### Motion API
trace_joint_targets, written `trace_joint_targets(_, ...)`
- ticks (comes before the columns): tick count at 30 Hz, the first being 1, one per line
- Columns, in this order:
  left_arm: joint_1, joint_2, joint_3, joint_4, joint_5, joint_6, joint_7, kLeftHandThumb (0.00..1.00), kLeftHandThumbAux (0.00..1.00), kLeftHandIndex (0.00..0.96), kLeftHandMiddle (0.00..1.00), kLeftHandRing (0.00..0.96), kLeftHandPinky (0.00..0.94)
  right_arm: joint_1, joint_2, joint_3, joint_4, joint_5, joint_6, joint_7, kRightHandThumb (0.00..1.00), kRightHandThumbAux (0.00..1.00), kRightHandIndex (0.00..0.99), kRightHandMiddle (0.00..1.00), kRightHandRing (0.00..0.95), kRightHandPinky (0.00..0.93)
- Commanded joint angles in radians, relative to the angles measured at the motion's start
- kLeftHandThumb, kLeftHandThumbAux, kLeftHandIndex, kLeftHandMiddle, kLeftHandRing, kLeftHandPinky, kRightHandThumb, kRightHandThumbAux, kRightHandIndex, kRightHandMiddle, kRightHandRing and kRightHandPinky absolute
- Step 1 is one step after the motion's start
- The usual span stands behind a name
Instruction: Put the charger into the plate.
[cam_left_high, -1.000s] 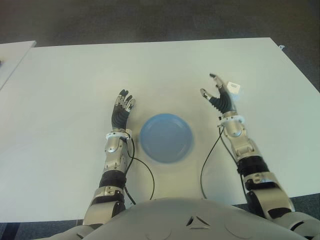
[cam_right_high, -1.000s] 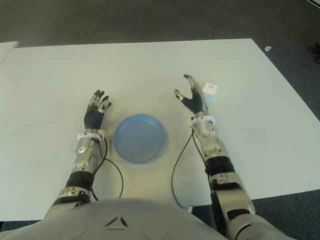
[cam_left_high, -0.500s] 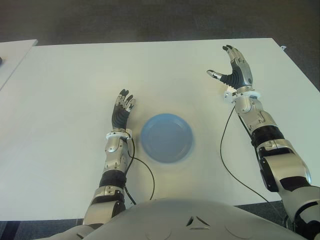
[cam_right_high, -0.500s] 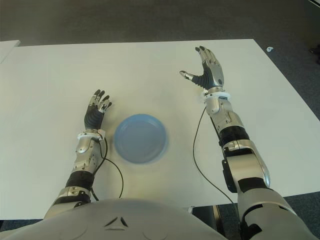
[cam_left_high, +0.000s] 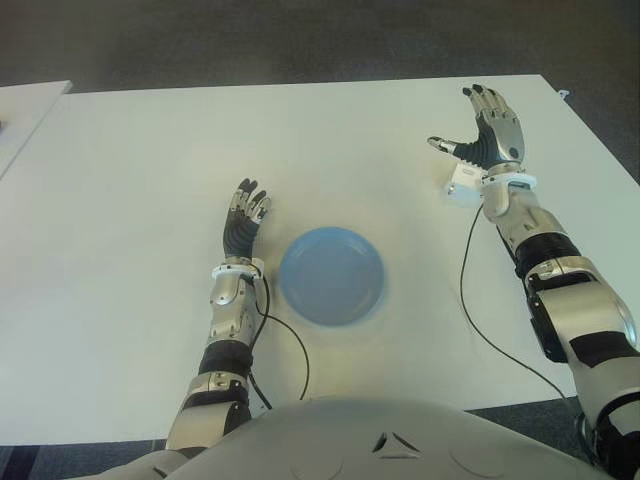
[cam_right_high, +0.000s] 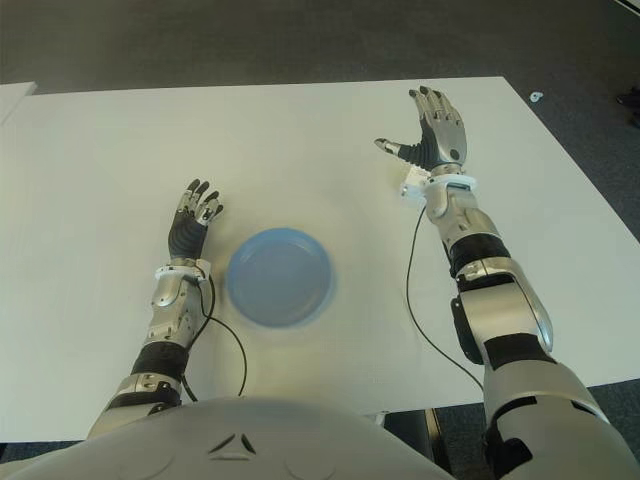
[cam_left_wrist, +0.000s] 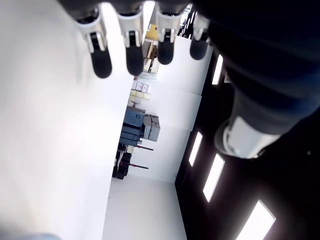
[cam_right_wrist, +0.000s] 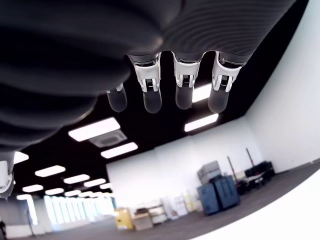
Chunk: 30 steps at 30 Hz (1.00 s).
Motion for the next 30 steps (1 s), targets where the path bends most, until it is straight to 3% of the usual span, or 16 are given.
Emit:
trace_joint_targets(1,0.015,-0.02,-0.007,0.026,0.003,0.02,0.01,0.233,0.655,0.023,0.095,0.14,0.196,-0.044,-0.009,0.03,0.087,-0.01,0.029,0.011,0.035,0.396,0.0,0.0,0.0,0.0)
trace_joint_targets(12,0.021,-0.027,-0.01,0.02,0.006,0.01,0.016,0.252,0.657,0.046,0.116,0.159,0.211,-0.062,0.018,0.058,0.229,0.022,0.074,0.049,0.034,0.396,0.0,0.0,0.0,0.0)
trace_joint_targets(30,0.036,-0.029,-0.023,-0.001,0.003,0.015,0.023,0.246,0.655,0.067,0.127,0.167,0.222,0.027,0.067,0.02,0.281,0.105,0.093,0.117,0.06,0.41,0.0,0.0,0.0,0.0)
